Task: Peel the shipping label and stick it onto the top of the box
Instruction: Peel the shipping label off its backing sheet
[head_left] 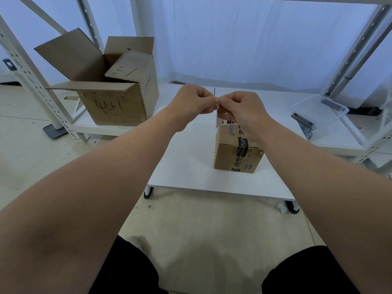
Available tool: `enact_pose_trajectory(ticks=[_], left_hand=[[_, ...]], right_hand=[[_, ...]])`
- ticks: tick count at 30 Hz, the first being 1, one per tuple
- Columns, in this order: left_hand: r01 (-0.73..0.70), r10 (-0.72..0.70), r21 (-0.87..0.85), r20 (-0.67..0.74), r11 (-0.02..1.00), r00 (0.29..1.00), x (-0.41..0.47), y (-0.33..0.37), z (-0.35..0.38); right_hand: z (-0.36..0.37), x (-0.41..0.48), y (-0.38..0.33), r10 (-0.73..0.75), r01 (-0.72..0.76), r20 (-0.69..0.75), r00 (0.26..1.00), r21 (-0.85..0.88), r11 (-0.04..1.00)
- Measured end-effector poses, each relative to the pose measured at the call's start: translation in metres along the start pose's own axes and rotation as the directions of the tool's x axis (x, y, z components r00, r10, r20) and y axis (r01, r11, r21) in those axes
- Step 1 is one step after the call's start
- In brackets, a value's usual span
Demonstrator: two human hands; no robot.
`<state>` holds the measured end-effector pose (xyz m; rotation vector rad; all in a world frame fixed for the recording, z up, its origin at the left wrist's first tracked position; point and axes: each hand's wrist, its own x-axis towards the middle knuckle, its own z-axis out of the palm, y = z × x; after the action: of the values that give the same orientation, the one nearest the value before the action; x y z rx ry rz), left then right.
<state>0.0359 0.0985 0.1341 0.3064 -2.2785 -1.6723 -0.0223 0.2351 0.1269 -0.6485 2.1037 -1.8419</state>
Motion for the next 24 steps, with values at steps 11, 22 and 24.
enact_pose_trajectory(ticks=[11,22,24], left_hand=[[0.026,-0.027,0.065,0.008,0.998,1.000,0.0007,-0.0011,0.0009],[0.028,-0.026,-0.073,0.034,0.997,0.999,0.0043,-0.0061,-0.0047],[0.036,-0.035,-0.043,0.037,0.998,0.999,0.0024,-0.0046,-0.0041]], right_hand=[[0.0004,0.0029,0.0044,0.010,-0.009,0.044,0.999,-0.028,1.000],[0.0024,0.0048,0.0029,0.060,-0.064,0.044,0.997,0.095,0.993],[0.0018,0.0047,0.0038,0.047,-0.049,0.032,0.998,0.068,0.997]])
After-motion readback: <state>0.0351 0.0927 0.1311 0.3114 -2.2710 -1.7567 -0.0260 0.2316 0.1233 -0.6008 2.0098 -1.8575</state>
